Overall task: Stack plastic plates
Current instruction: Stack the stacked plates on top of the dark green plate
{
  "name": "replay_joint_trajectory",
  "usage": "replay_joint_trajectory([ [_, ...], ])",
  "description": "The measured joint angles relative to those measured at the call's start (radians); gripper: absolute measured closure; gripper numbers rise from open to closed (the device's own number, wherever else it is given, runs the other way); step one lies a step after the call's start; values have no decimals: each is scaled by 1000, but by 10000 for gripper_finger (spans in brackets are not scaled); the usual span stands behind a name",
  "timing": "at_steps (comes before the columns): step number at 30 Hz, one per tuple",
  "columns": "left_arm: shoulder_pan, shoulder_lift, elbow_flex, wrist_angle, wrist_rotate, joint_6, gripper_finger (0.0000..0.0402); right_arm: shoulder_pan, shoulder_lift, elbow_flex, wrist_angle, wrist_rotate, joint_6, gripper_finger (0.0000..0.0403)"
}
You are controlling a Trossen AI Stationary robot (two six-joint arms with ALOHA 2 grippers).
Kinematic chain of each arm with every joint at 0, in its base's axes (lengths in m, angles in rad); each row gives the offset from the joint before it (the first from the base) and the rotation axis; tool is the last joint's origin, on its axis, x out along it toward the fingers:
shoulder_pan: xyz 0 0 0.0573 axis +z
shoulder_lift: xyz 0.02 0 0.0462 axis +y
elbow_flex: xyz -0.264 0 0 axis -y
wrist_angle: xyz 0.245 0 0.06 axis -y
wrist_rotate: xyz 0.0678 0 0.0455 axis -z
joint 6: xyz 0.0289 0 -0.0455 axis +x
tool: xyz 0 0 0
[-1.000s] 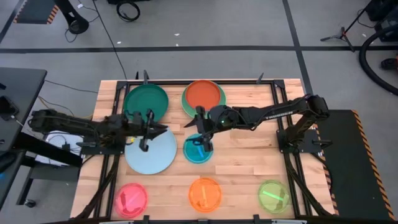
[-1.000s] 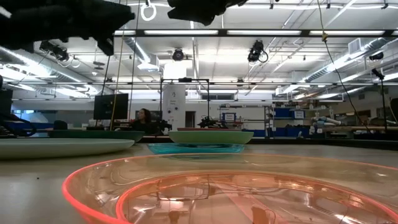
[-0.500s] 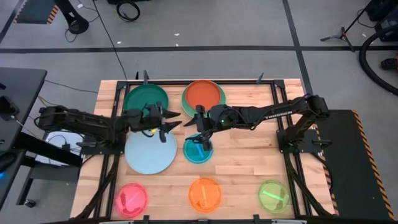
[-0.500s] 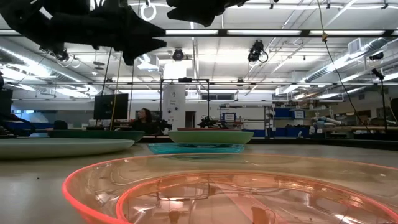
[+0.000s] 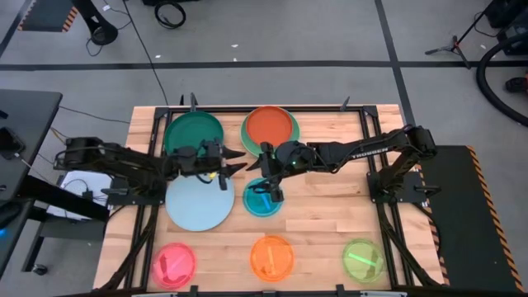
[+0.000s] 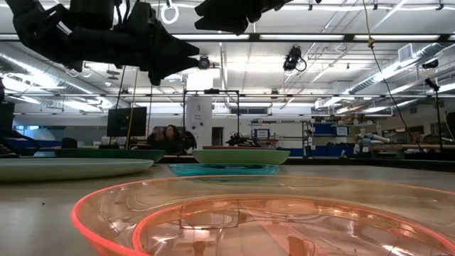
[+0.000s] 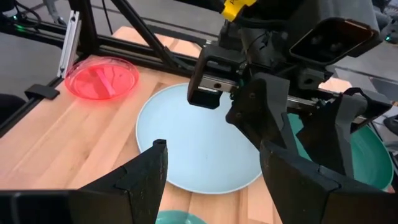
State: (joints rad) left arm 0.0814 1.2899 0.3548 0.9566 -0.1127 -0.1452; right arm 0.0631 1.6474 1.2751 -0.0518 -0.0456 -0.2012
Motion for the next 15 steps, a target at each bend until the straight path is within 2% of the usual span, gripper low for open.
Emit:
replay_joint_trajectory([
  [6, 0, 56, 1, 17, 0, -1, 214, 0, 0, 0, -8, 0, 0, 144],
  [10, -6, 81, 47, -26, 0, -3, 214, -1, 0, 0, -1, 2, -3, 144],
  [12, -15, 93, 103, -104, 0, 17, 214, -1, 0, 0, 5, 13, -9, 144],
  [15, -28, 117, 222, -322, 0, 63, 214, -1, -9, 0, -10, 28, -26, 144],
])
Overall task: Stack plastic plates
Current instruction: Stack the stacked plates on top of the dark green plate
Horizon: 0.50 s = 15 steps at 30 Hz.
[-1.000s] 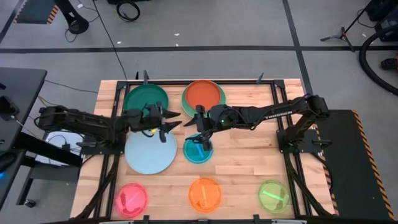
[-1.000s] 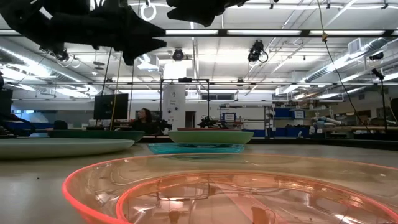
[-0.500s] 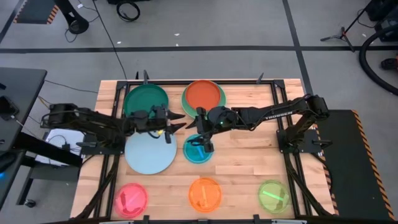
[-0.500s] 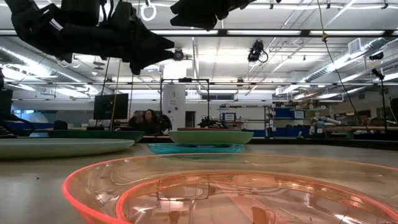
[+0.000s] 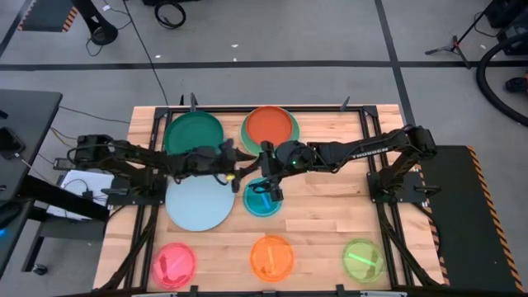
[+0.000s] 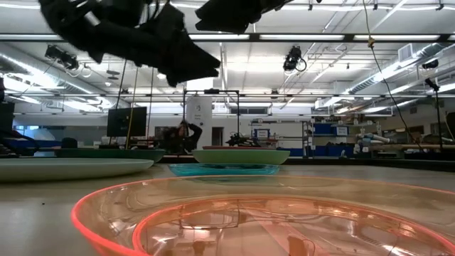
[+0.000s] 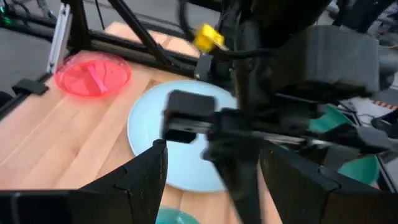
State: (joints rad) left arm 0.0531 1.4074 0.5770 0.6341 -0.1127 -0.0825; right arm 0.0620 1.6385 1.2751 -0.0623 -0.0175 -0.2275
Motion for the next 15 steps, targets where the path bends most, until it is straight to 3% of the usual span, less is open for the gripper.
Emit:
replay_joint_trajectory([
  [3, -8, 52, 106, -180, 1, 45, 214, 0, -52, 0, -49, 12, -4, 144],
  [5, -7, 93, 140, -203, 1, 69, 214, 0, -115, 0, -99, 47, -4, 144],
  [11, 19, 193, 156, -102, 0, 79, 214, 0, -304, 1, -349, 161, 70, 144],
  [15, 56, 269, 180, 10, 1, 39, 214, 0, -397, -81, -374, 181, 138, 144],
])
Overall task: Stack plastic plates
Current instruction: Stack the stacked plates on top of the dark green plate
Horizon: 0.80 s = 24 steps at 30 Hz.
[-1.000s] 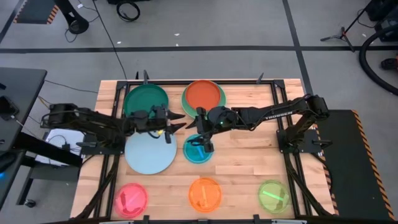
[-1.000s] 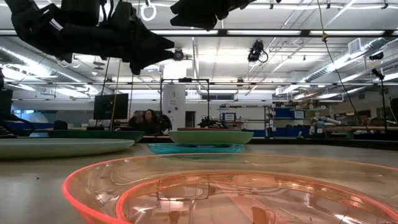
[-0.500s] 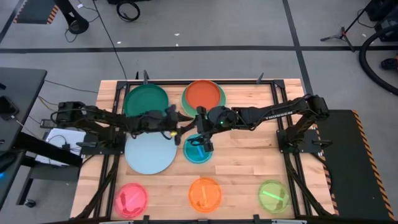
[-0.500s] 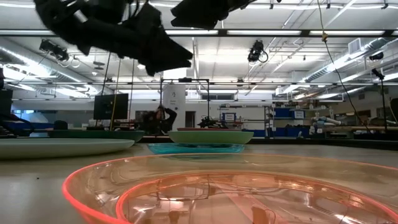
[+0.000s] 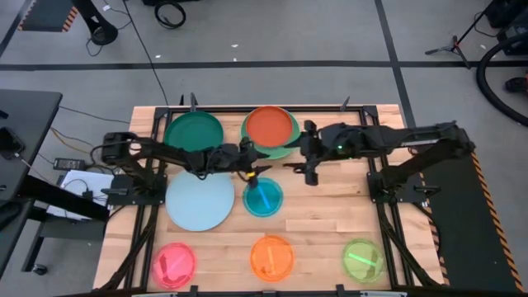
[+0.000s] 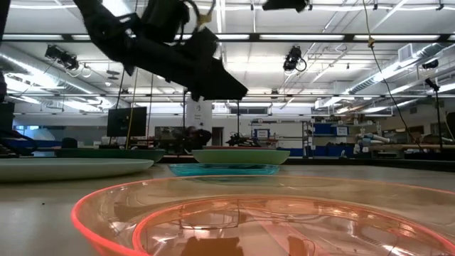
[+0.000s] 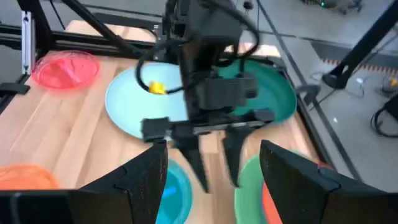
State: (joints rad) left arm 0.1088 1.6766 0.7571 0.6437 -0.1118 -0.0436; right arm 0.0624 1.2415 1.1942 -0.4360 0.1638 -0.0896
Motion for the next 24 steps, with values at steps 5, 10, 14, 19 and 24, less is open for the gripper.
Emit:
replay_joint_trajectory([
  [5, 20, 124, 133, -105, 33, 9, 214, -7, -90, -244, 155, 25, 64, 144],
  [10, 17, 242, 273, -286, 38, 115, 214, -12, -140, -455, 272, 28, 172, 144],
  [14, 20, 285, 294, -305, 29, 192, 218, 20, -155, -540, 287, 28, 251, 144],
  [19, 42, 295, 293, -316, 9, 214, 233, 90, -156, -594, 290, 49, 305, 144],
  [24, 82, 295, 293, -327, -8, 214, 244, 171, -155, -614, 293, 100, 359, 144],
])
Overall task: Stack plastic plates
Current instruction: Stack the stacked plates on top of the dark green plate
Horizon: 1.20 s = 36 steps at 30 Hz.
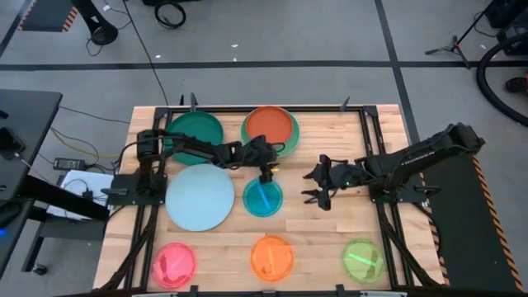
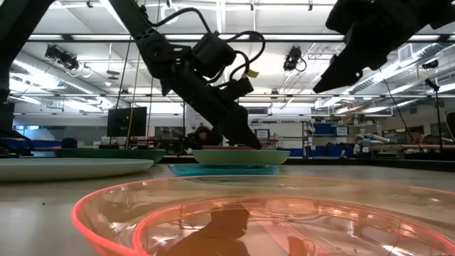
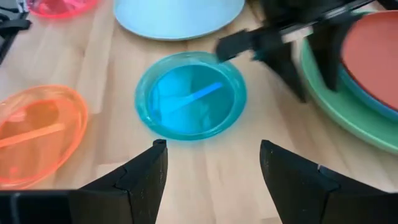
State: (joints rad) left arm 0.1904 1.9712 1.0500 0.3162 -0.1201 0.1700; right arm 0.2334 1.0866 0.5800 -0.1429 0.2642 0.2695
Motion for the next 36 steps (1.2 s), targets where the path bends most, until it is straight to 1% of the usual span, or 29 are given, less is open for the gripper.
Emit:
replay_joint_trajectory([
  [7, 39, 0, 0, 4, -8, 28, 246, 82, 0, 0, 8, 51, 52, 144],
  [10, 38, 0, 0, 2, 27, 35, 246, 93, 0, 0, 8, 81, 69, 144],
  [20, 20, 0, 0, -8, 35, 58, 246, 93, 0, 12, 16, 86, 76, 144],
  [26, 51, 57, -1, -12, 17, 18, 245, 93, 0, 22, 15, 86, 72, 144],
  [32, 42, 100, 2, -3, 4, -8, 241, 93, 0, 22, 15, 86, 72, 144],
  [34, 38, 103, 3, -7, -12, -8, 248, 93, 0, 22, 15, 86, 71, 144],
  [36, 34, 103, 3, -7, -21, -1, 266, 92, 0, 22, 15, 86, 70, 144],
])
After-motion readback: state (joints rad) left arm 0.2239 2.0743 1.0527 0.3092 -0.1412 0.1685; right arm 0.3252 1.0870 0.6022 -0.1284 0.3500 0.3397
